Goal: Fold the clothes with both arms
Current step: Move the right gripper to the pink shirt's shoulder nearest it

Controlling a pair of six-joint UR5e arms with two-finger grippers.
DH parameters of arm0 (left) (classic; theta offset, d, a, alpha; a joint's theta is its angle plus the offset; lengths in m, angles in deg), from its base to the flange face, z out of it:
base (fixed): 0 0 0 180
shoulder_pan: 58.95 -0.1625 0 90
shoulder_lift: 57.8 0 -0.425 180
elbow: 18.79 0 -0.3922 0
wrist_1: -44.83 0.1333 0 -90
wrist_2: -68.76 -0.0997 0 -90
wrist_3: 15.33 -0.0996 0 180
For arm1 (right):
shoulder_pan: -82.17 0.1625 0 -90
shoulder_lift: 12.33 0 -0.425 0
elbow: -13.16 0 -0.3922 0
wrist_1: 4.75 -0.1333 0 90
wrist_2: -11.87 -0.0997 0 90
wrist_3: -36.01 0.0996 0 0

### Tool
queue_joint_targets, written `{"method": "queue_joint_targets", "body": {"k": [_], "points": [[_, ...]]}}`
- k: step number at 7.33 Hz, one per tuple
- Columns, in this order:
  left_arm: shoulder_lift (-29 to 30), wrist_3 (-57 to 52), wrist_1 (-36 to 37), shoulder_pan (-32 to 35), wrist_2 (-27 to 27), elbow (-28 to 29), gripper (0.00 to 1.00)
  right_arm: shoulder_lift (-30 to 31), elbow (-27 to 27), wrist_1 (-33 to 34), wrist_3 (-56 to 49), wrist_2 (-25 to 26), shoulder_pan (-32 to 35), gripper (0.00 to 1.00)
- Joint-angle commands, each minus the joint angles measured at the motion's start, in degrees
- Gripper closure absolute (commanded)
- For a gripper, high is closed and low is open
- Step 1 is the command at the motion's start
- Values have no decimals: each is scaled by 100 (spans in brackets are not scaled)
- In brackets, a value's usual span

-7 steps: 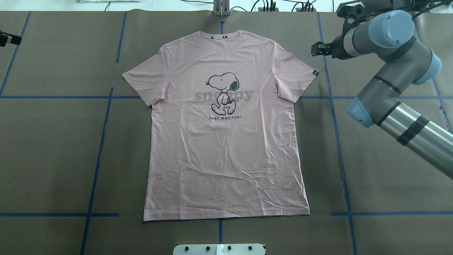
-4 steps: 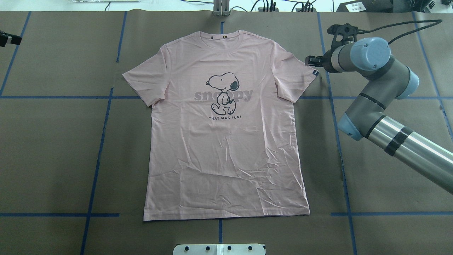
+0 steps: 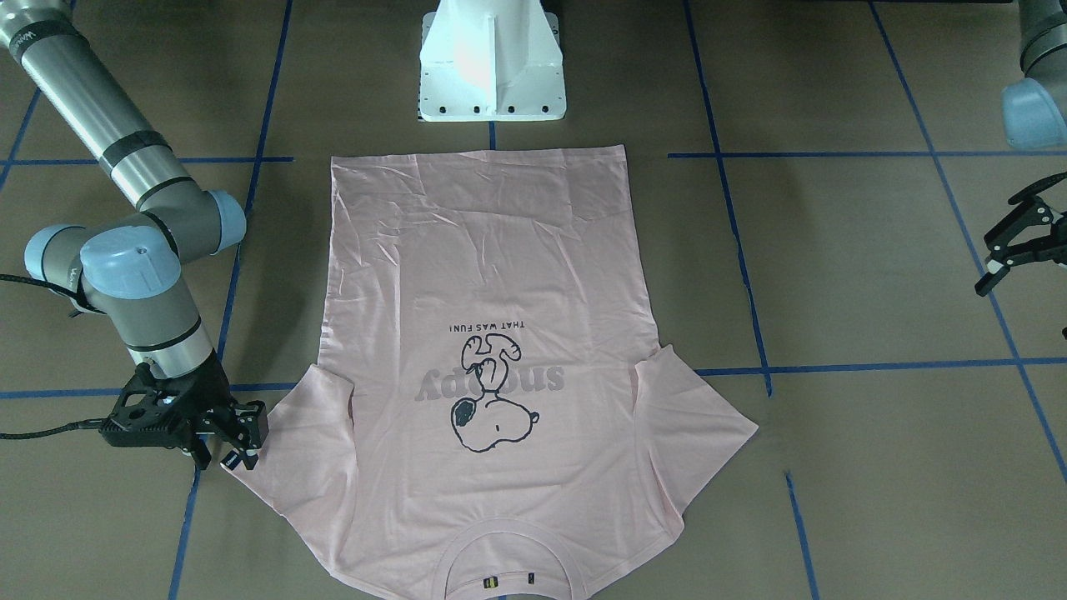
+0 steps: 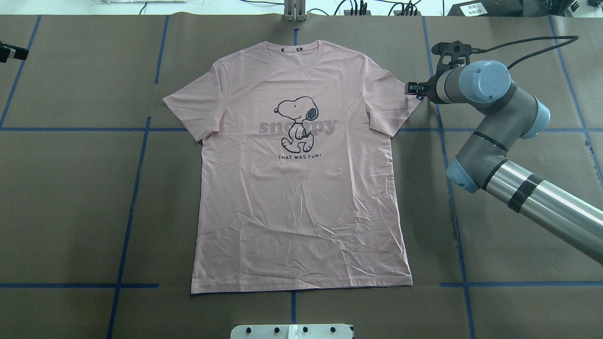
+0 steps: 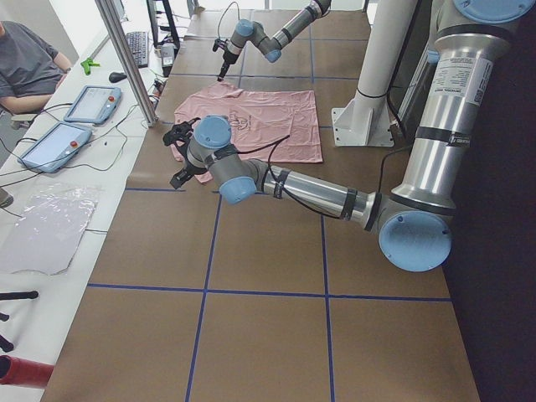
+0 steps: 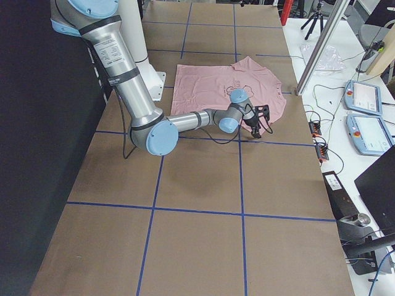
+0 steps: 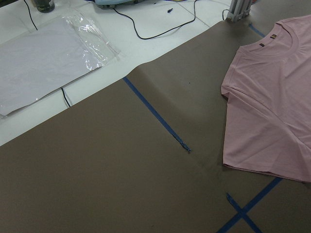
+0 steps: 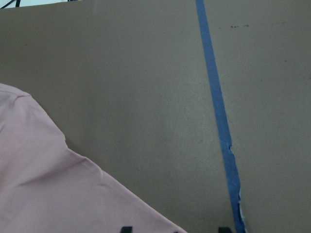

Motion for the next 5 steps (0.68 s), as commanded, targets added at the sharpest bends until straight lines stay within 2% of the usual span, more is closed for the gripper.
{"method": "queue_joint_targets", "body": {"k": [1, 3, 4, 5], "points": [[-2, -9, 0, 0, 0, 1, 0, 0, 33, 0, 0, 8, -12, 41], [-2, -9, 0, 0, 0, 1, 0, 0, 60, 18, 53, 17, -20, 81], [-11, -9, 0, 0, 0, 1, 0, -9, 68, 18, 53, 17, -29, 88], [-11, -9, 0, 0, 0, 1, 0, -9, 69, 18, 44, 26, -38, 100]]}}
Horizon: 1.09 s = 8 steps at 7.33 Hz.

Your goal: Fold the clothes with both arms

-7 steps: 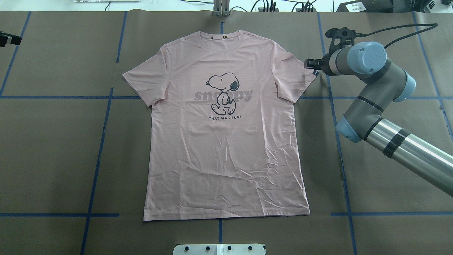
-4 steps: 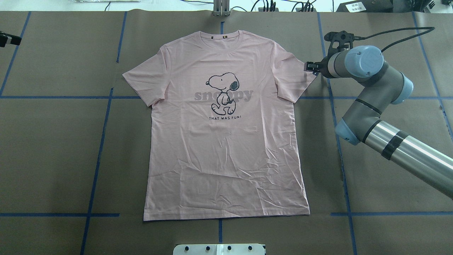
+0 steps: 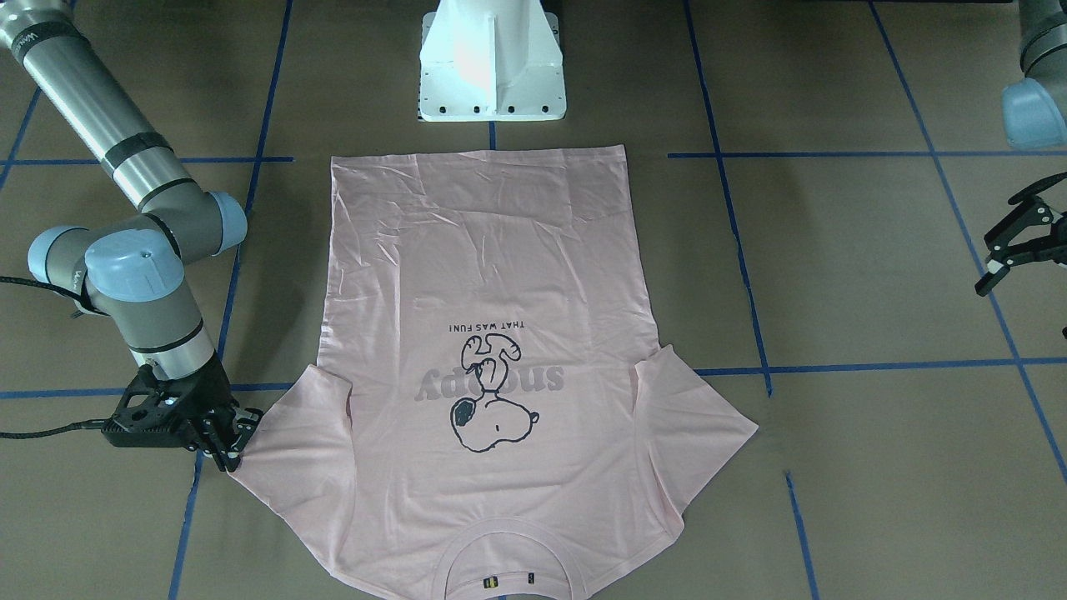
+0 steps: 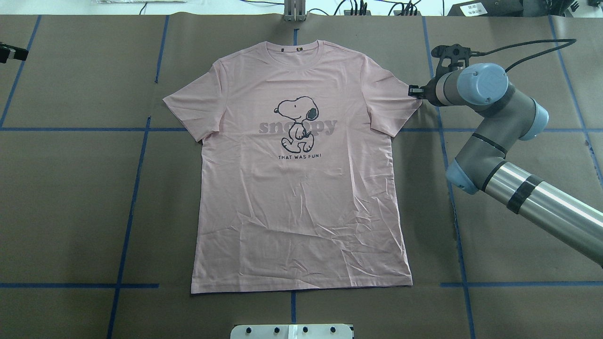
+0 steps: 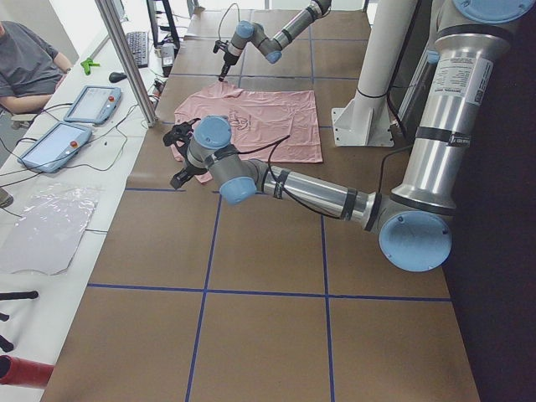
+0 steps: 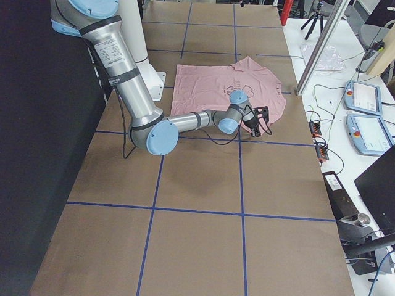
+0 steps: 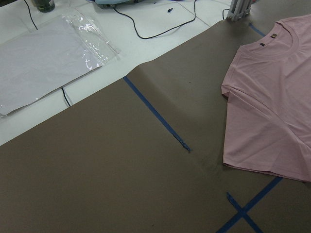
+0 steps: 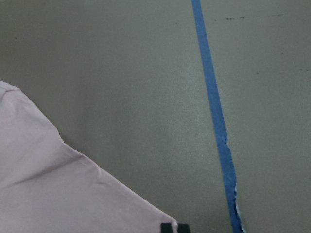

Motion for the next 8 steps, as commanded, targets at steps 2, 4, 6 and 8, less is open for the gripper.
{"method": "queue_joint_targets", "body": {"k": [2, 4, 6, 8], "points": [[-12, 0, 0, 0, 0, 0, 0, -176, -62, 107, 35, -2, -12, 100], [-30, 0, 0, 0, 0, 0, 0, -475, -665, 1261, 79, 6, -12, 100], [-30, -9, 0, 0, 0, 9, 0, -1009, -881, 2022, 393, 566, -282, 100], [-30, -9, 0, 0, 0, 9, 0, -1539, -592, 2252, 703, 1252, -809, 100]]}}
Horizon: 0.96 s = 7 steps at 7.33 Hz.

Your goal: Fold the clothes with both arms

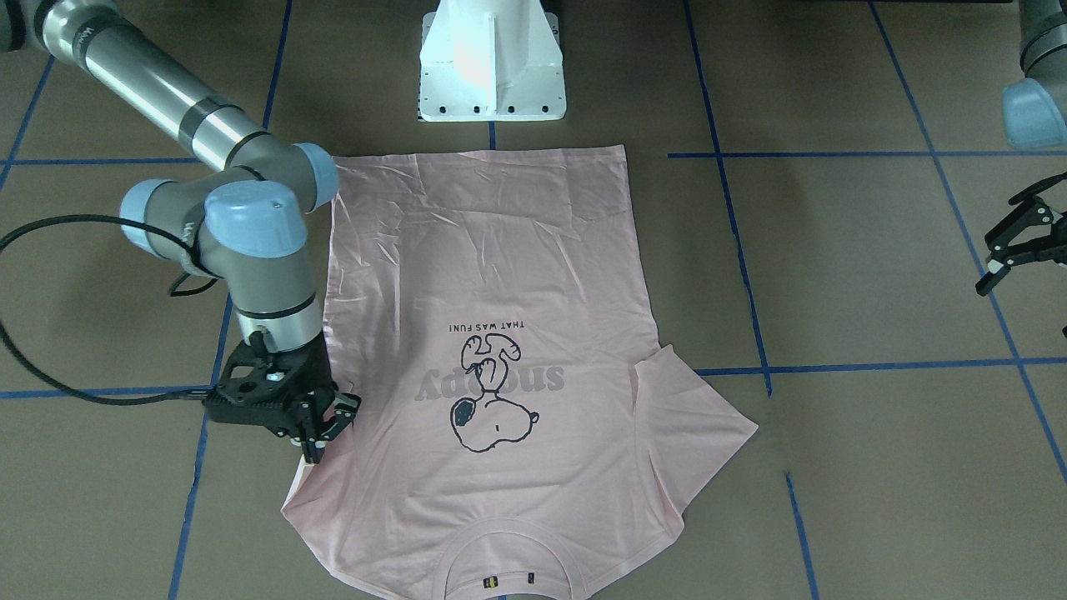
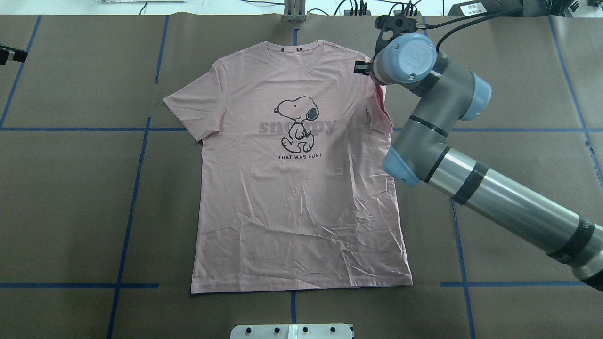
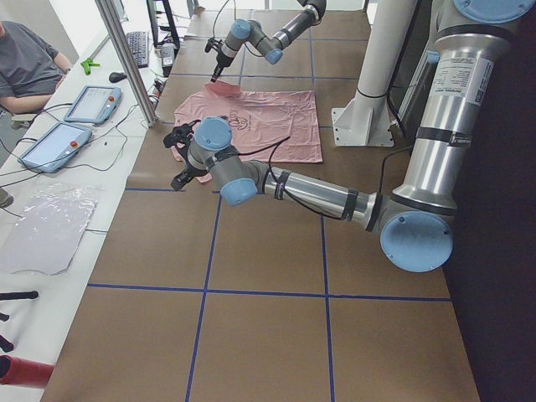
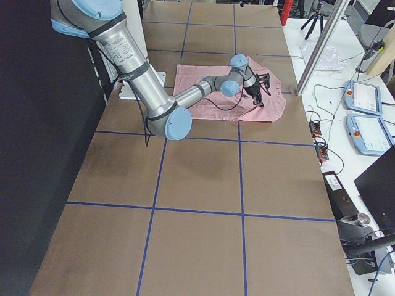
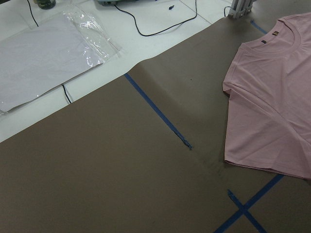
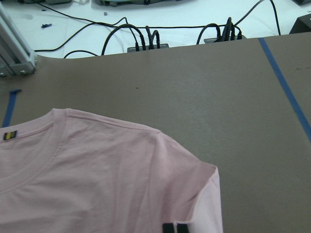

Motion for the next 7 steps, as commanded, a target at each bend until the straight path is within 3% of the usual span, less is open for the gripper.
{"method": "queue_joint_targets", "body": {"k": [1, 2, 3, 5, 6, 7], "points": [[0, -5, 0, 0, 0, 9, 0, -404, 367, 107, 115, 519, -432, 100], [0, -5, 0, 0, 0, 18, 0, -535, 508, 72, 54, 651, -520, 28], [0, -5, 0, 0, 0, 18, 0, -615, 536, 71, 45, 818, -599, 0], [8, 13, 9, -26, -9, 35, 0, -712, 527, 132, -270, 671, -504, 0], [17, 21, 17, -139, -26, 44, 0, -704, 518, 142, -393, -52, -207, 0], [69, 517, 18, -376, -418, 18, 0, -678, 484, 150, -621, -747, 135, 0]]}}
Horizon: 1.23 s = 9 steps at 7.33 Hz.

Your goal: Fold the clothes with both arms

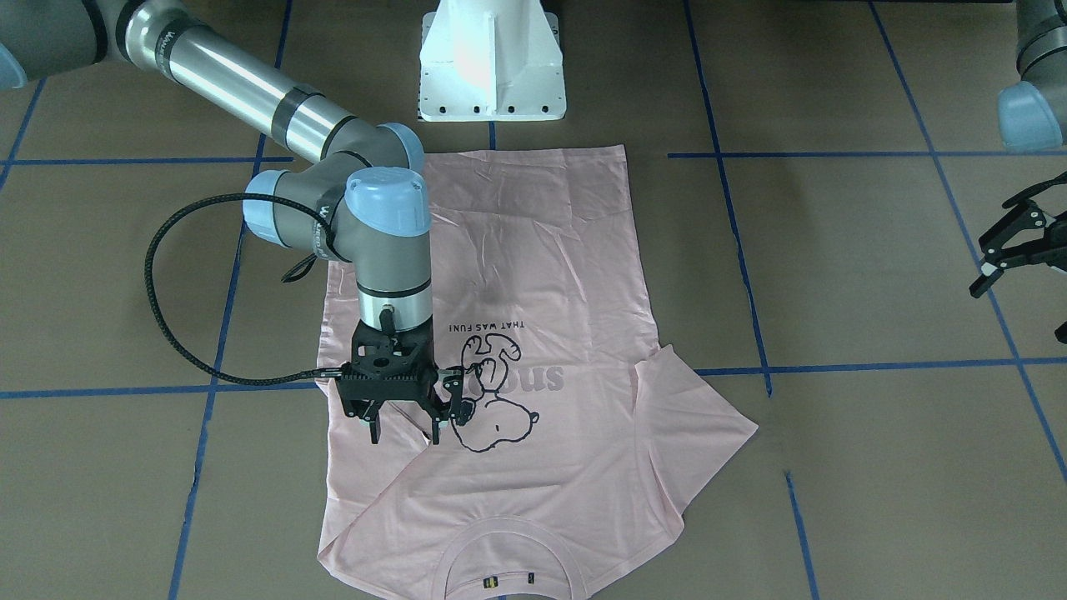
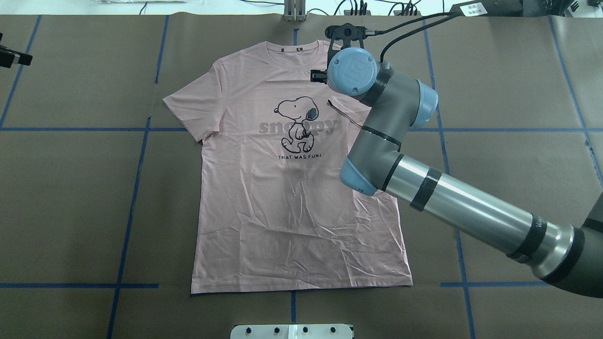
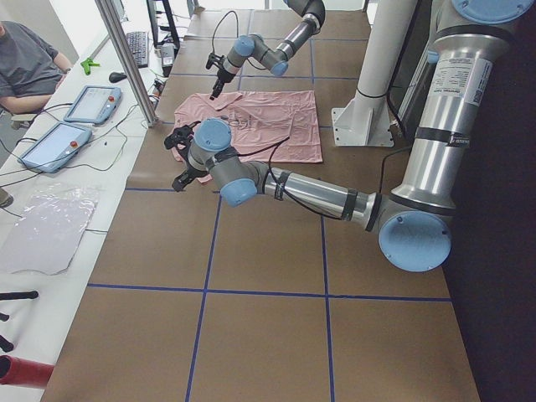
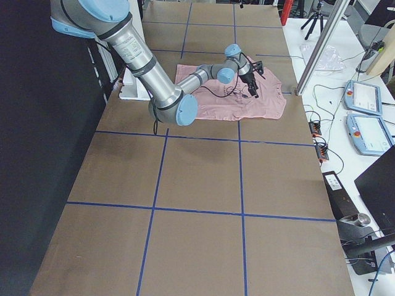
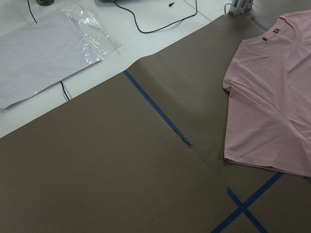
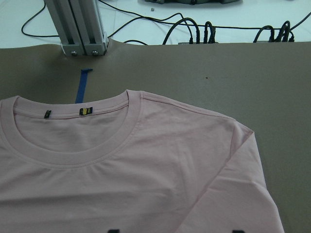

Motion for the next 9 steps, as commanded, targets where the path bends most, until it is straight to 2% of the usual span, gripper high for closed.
{"method": "queue_joint_targets", "body": {"k": [1, 2, 4, 5, 6, 7, 8, 9], "points": [[219, 1313, 13, -719, -659, -41, 0, 80, -65, 8, -591, -1357, 751, 0], [464, 1984, 39, -1020, -820, 37, 0, 298, -213, -9, -1126, -1937, 1147, 0], [860, 3381, 75, -1740, -1678, 247, 19, 1096, -669, -97, -2574, -3062, 2042, 0], [1193, 3762, 66, -1970, -2057, 667, 27, 1553, -767, -202, -3155, -3450, 2369, 0], [1535, 3940, 48, -2199, -2522, 1193, 28, 1975, -760, -838, -3231, -3646, 2572, 0], [1800, 4081, -30, -2418, -2979, 1711, 28, 2144, -777, -1123, -3206, -3813, 2627, 0], [1959, 4108, -161, -2638, -3305, 2073, 29, 2181, -786, -1134, -3205, -3806, 2627, 0], [1969, 4108, -424, -2675, -3378, 2355, 32, 2190, -786, -1134, -3205, -3797, 2627, 0]]}}
